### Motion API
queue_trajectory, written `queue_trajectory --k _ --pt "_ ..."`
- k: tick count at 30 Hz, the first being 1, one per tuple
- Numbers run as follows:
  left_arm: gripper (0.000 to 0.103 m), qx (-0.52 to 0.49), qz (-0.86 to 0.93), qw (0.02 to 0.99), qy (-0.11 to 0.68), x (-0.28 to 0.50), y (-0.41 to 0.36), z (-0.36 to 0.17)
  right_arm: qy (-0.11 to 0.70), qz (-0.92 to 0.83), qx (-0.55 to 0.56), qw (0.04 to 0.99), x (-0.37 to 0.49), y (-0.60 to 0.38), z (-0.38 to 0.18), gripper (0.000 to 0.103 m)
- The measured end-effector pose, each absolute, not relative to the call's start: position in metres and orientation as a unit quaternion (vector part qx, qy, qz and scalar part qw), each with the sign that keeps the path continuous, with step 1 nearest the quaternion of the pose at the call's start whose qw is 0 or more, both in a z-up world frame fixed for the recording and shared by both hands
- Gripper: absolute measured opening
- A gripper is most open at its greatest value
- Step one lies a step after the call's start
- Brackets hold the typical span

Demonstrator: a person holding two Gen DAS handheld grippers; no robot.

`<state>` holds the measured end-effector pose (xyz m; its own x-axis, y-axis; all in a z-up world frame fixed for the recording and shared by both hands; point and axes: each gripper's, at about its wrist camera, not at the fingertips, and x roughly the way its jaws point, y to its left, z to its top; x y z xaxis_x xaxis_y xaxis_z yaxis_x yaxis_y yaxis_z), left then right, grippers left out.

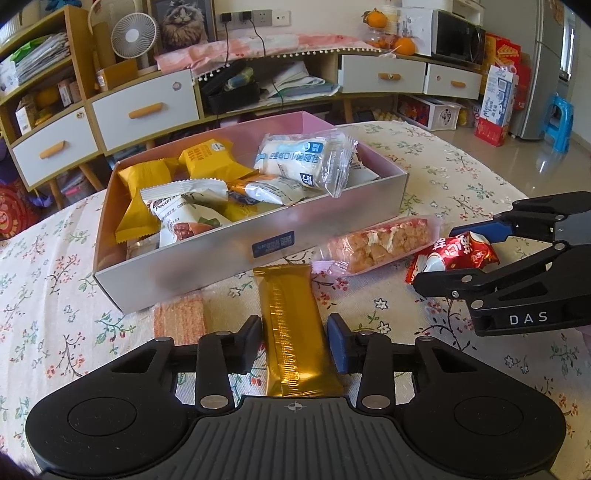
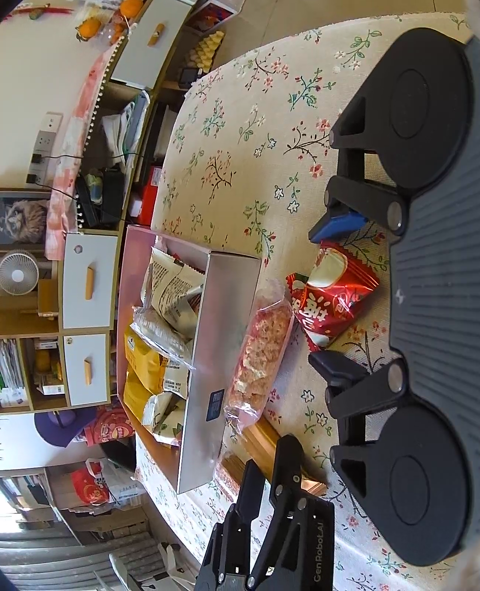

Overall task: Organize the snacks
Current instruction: 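Grasp the gold-wrapped bar with the left tool while the right tool grasps the red candy bag, then lift both held snacks and carry them over the pink box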

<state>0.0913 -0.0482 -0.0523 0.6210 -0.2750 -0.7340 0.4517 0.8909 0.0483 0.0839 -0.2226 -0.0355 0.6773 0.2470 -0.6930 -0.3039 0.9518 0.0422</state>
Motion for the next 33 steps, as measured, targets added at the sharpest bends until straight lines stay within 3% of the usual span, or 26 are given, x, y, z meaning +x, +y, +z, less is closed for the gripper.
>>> queue_trajectory --k 9,13,25,33 --pt "0.038 0.113 -0.197 0.891 0.393 0.093 -0.050 -0.051 0.373 0.154 -0.040 0.914 0.083 -0.221 -0.034 0.053" --pt "0.030 0.108 -0.196 0.891 0.395 0.093 -0.050 -0.050 0.373 0.155 -0.041 0.914 0.082 -0.221 -0.033 0.048" --pt "0.029 0.093 -0.194 0.892 0.396 0.091 -0.047 -0.042 0.365 0.165 -0.032 0.916 0.079 -0.223 -0.023 0.030" --pt "0.029 0.091 -0.195 0.896 0.389 0.088 -0.047 -0.033 0.363 0.169 -0.033 0.916 0.075 -0.225 -0.018 0.030"
